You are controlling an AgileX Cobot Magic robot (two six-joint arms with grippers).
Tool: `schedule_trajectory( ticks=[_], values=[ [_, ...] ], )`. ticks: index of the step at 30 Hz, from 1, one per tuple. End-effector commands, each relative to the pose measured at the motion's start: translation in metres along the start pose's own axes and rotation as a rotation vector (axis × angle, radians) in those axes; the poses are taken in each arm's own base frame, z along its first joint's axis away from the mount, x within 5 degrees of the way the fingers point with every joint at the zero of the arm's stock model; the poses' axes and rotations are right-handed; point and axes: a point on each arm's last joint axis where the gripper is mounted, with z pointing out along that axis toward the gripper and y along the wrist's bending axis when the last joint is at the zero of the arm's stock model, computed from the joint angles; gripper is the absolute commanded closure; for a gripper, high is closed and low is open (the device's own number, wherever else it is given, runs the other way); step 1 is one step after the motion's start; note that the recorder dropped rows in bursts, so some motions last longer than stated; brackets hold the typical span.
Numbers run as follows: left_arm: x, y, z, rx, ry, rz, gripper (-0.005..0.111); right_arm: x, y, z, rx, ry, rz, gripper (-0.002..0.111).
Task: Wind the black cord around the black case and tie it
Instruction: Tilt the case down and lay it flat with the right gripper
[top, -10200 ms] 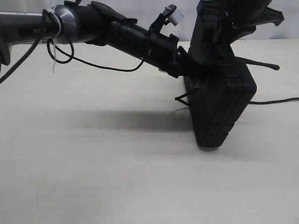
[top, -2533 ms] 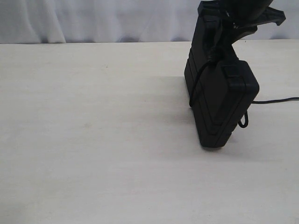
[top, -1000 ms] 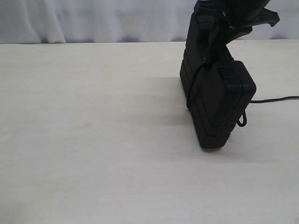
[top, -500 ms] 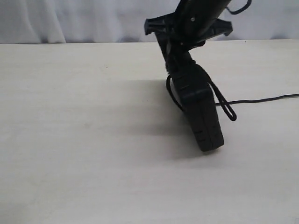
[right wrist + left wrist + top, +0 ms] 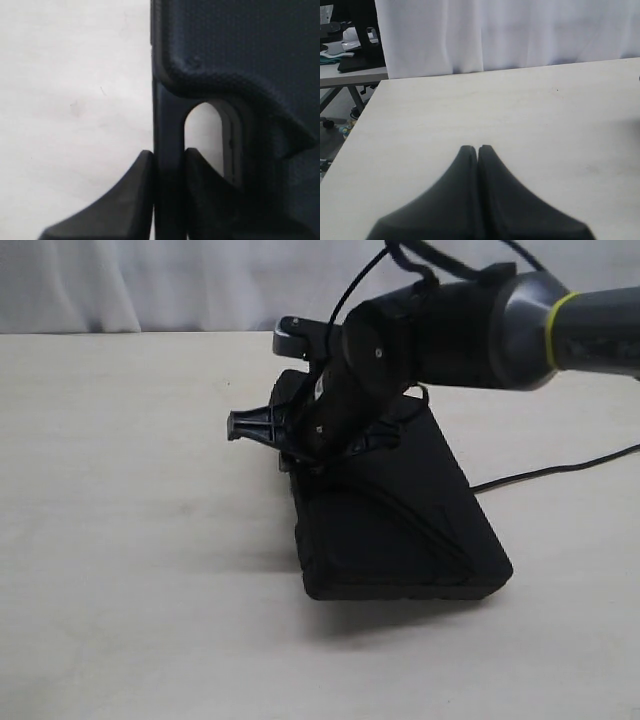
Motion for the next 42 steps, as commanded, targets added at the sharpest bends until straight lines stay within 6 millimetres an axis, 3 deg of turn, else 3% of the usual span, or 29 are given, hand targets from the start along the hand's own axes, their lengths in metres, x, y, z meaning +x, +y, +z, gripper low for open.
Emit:
schedule_trajectory(
  ticks=[1,7,13,16,20,25,29,32,35,42],
  values=[
    [0.001,0.0,0.0,-0.001,-0.003,-0.007,0.107,0.007,0.001,0.02,-0.011,0.013,0.003,0.104],
    [0.001,0.0,0.0,-0.001,-0.003,-0.007,0.107,0.002,-0.002,0.024,-0.013,-0.002,-0.033,0.101],
    [0.001,0.0,0.0,-0.001,-0.003,-0.007,0.107,-0.012,0.006,0.012,-0.02,-0.008,-0.109,0.072],
    [0.001,0.0,0.0,-0.001,-0.003,-0.007,0.107,-0.022,0.012,0.0,-0.003,0.0,-0.172,0.064],
    [0.001,0.0,0.0,-0.001,-0.003,-0.007,0.107,-0.035,0.017,-0.025,0.067,0.073,-0.292,0.065],
    [0.001,0.0,0.0,-0.001,-0.003,-0.007,0.107,-0.032,0.017,-0.05,0.143,0.267,-0.408,0.065],
    [0.001,0.0,0.0,-0.001,-0.003,-0.007,0.107,-0.008,0.022,-0.037,0.131,0.354,-0.503,0.064],
    [0.001,0.0,0.0,-0.001,-0.003,-0.007,0.107,0.011,0.019,-0.024,0.239,0.395,-0.597,0.064],
    [0.001,0.0,0.0,-0.001,-0.003,-0.007,0.107,0.024,0.012,-0.009,0.258,0.464,-0.572,0.054],
    [0.001,0.0,0.0,-0.001,-0.003,-0.007,0.107,0.039,0.011,0.011,0.249,0.527,-0.636,0.052]
  ],
)
